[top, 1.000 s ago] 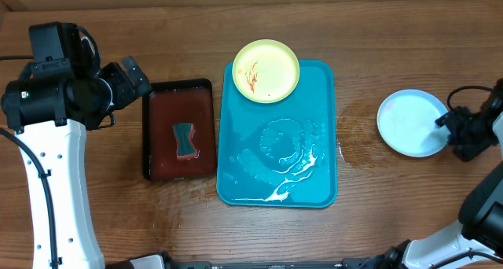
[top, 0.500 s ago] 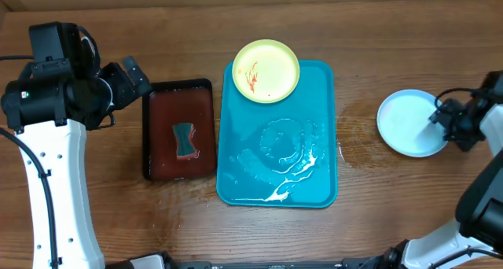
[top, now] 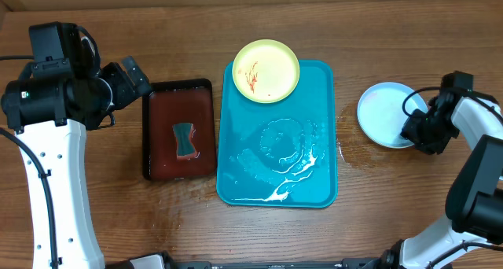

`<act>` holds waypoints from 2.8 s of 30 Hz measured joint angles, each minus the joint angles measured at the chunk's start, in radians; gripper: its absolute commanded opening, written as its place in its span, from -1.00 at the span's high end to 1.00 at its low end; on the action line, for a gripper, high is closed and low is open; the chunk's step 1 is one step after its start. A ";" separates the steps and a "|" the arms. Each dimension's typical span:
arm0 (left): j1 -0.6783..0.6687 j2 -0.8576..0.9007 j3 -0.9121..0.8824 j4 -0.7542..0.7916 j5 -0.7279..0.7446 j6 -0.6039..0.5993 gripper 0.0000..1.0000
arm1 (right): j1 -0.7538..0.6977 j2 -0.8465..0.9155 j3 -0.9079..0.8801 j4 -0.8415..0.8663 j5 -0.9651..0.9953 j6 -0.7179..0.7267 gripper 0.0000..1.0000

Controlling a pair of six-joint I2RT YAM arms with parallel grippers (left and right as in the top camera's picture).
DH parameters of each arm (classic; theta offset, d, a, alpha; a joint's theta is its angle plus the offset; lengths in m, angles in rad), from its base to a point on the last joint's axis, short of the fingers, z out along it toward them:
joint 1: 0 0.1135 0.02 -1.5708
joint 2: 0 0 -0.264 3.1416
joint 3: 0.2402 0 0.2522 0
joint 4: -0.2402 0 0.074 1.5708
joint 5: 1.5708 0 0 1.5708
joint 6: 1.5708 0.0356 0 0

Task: Clean dirty plates on tray and stack at the side
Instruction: 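Carry the light-blue plate right and set it on the table, then grasp the last yellow plate rim with the right gripper and slide it down, then grasp the sponge from the black tray with the left gripper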

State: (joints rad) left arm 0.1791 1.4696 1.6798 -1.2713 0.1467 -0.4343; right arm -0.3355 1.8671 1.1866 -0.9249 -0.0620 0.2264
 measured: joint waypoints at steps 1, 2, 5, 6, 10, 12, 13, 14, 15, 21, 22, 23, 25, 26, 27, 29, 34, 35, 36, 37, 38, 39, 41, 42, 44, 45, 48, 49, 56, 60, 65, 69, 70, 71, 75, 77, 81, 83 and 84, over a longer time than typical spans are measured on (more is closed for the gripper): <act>0.000 0.000 0.000 0.000 0.000 0.000 -1.00 | 0.009 -0.001 0.018 -0.028 0.002 0.005 0.05; 0.000 0.000 0.000 0.000 0.000 0.000 -0.99 | 0.018 -0.004 0.034 -0.049 0.005 0.010 0.03; 0.000 0.000 0.000 0.000 0.000 0.000 -1.00 | 0.067 -0.043 0.073 -0.097 0.011 0.011 -0.13; 0.000 0.000 0.000 0.000 0.000 0.000 -1.00 | 0.096 -0.068 0.086 -0.100 0.013 0.012 -0.19; 0.000 0.000 0.000 0.000 0.000 0.000 -0.99 | 0.257 -0.185 0.111 -0.024 -0.002 0.012 -0.49; 0.000 0.000 0.000 0.000 0.000 0.000 -1.00 | 0.341 -0.212 0.121 0.052 -0.023 0.010 -0.50; 0.000 0.000 0.000 0.000 0.000 0.000 -0.99 | 0.385 -0.215 0.125 0.097 -0.032 0.007 -0.49; 0.000 0.000 0.000 0.000 0.000 0.000 -1.00 | 0.429 -0.213 0.126 0.143 -0.038 0.008 -0.49; 0.000 0.000 0.000 0.000 0.000 0.000 -0.99 | 0.480 -0.205 0.126 0.200 -0.042 0.007 -0.48; 0.000 0.000 0.000 0.000 0.000 0.000 -1.00 | 0.615 -0.072 0.133 0.424 -0.052 0.024 -0.40; 0.000 0.000 0.000 0.000 0.000 0.000 -1.00 | 0.618 -0.043 0.137 0.438 -0.053 0.030 -0.39; 0.000 0.000 0.000 0.000 0.000 0.000 -1.00 | 0.619 -0.002 0.146 0.451 -0.053 0.035 -0.40; 0.000 0.000 0.000 0.000 0.000 0.000 -1.00 | 0.613 0.073 0.170 0.467 -0.053 0.043 -0.39; 0.000 0.000 0.000 0.000 0.000 0.000 -1.00 | 0.610 0.103 0.181 0.477 -0.053 0.046 -0.39; 0.000 0.000 0.000 0.000 0.000 0.000 -1.00 | 0.608 0.135 0.194 0.491 -0.051 0.047 -0.36; 0.000 0.000 0.000 0.000 0.000 0.000 -1.00 | 0.603 0.182 0.211 0.534 -0.050 0.050 -0.31; 0.000 0.000 0.000 0.000 0.000 0.000 -0.99 | 0.605 0.248 0.230 0.606 -0.050 0.061 0.27; 0.000 0.000 0.000 0.000 0.000 0.000 -0.99 | 0.605 0.256 0.231 0.610 -0.050 0.063 0.48; 0.000 0.000 0.000 0.000 0.000 0.000 -0.99 | 0.605 0.266 0.233 0.610 -0.052 0.057 0.63; 0.000 0.000 0.000 0.000 0.000 0.000 -0.99 | 0.605 0.269 0.234 0.610 -0.054 0.059 0.85; 0.000 0.000 0.000 0.000 0.000 0.000 -0.99 | 0.605 0.274 0.235 0.598 -0.051 0.063 0.93; 0.000 0.000 0.000 0.000 0.000 0.000 -0.99 | 0.605 0.274 0.235 0.578 -0.053 0.065 0.93; 0.000 0.000 0.000 0.000 0.000 0.000 -1.00 | 0.604 0.272 0.243 0.554 -0.060 0.069 0.93; 0.000 0.000 0.000 0.000 0.000 0.000 -0.99 | 0.604 0.267 0.259 0.521 -0.062 0.068 0.93; 0.000 0.000 0.000 0.000 0.000 0.000 -1.00 | 0.605 0.251 0.266 0.452 -0.061 0.067 0.93; 0.000 0.000 0.000 0.000 0.000 0.000 -0.99 | 0.605 0.240 0.266 0.417 -0.061 0.066 0.93; 0.000 0.000 0.000 0.000 0.000 0.000 -1.00 | 0.605 0.179 0.266 0.309 -0.053 0.064 0.93; 0.000 0.000 0.000 -0.001 0.000 0.000 -1.00 | 0.605 0.153 0.266 0.280 -0.050 0.064 0.93; 0.000 0.000 0.000 0.000 0.000 0.000 -1.00 | 0.605 -0.081 0.280 -0.043 -0.044 0.064 0.92; 0.000 0.000 0.000 0.002 0.000 0.000 -0.99 | 0.613 -0.101 0.244 -0.105 -0.042 0.076 0.92; 0.000 0.000 0.000 0.005 0.004 0.000 -0.99 | 0.686 -0.090 0.018 0.113 -0.047 0.150 0.92; 0.000 0.000 0.000 -0.005 0.019 0.000 -0.99 | 0.766 -0.074 -0.109 0.266 -0.057 0.237 0.84; 0.000 0.000 0.000 -0.029 0.028 0.000 -1.00 | 0.778 -0.072 -0.116 0.272 -0.052 0.256 0.77; 0.000 0.000 0.000 -0.053 0.039 0.000 -1.00 | 0.787 -0.072 -0.116 0.273 -0.043 0.273 0.69; -0.007 0.000 0.000 -0.064 0.072 0.020 -0.99 | 0.787 -0.078 -0.103 0.252 -0.013 0.316 0.55; -0.026 0.000 -0.004 -0.063 0.076 0.047 -1.00 | 0.785 -0.100 -0.087 0.217 0.001 0.316 0.42; -0.112 -0.006 -0.075 -0.042 0.044 0.083 -0.87 | 0.782 -0.198 -0.048 0.165 0.036 0.286 -0.26; -0.165 -0.006 -0.146 0.007 0.005 0.096 -0.77 | 0.781 -0.271 -0.037 0.158 0.047 0.255 -0.54; -0.185 -0.005 -0.181 0.032 -0.011 0.098 -0.73 | 0.781 -0.304 -0.031 0.153 0.051 0.243 -0.57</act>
State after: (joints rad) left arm -0.0063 1.4643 1.4986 -1.2396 0.1352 -0.3367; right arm 0.4458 1.5631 1.1557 -0.7723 -0.0105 0.4694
